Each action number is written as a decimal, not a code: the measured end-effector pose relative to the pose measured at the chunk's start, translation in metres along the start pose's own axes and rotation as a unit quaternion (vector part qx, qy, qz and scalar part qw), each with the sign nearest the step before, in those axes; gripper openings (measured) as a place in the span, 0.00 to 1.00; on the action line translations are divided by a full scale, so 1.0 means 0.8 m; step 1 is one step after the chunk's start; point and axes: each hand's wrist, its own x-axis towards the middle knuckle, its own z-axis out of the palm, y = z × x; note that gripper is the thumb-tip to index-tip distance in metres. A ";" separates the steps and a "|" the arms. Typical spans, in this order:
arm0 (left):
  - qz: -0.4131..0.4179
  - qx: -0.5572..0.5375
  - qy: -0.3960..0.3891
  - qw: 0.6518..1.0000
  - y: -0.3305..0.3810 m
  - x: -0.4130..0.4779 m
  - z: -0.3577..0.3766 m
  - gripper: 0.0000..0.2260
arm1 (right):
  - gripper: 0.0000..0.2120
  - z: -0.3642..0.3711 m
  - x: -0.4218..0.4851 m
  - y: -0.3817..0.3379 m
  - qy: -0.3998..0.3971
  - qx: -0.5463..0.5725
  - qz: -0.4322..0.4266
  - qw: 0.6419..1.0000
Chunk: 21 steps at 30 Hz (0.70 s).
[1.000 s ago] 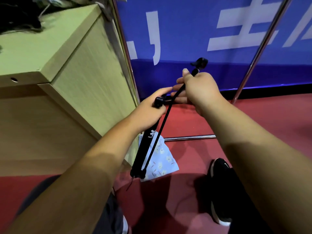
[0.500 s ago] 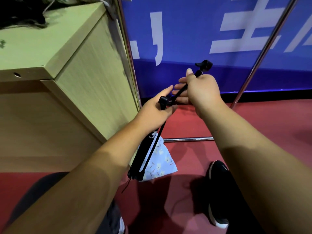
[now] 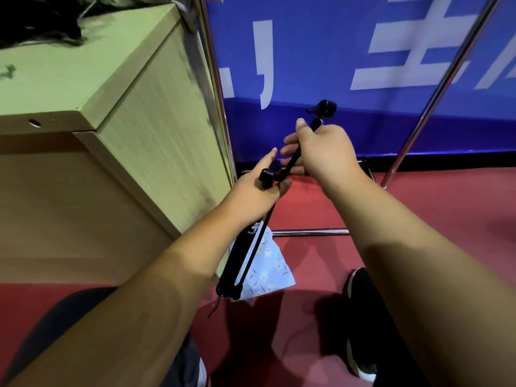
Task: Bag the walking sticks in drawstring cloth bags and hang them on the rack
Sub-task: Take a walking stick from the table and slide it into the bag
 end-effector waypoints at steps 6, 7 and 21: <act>-0.017 -0.006 -0.003 1.000 0.003 -0.004 -0.004 0.38 | 0.22 0.002 -0.001 -0.003 -0.002 0.011 0.021 1.000; -0.020 -0.004 -0.004 1.000 0.003 -0.005 -0.003 0.37 | 0.22 0.003 -0.002 -0.004 -0.006 0.013 0.021 1.000; -0.031 -0.024 0.029 0.999 0.025 -0.032 0.005 0.09 | 0.21 0.008 -0.006 0.004 -0.036 0.017 0.030 0.999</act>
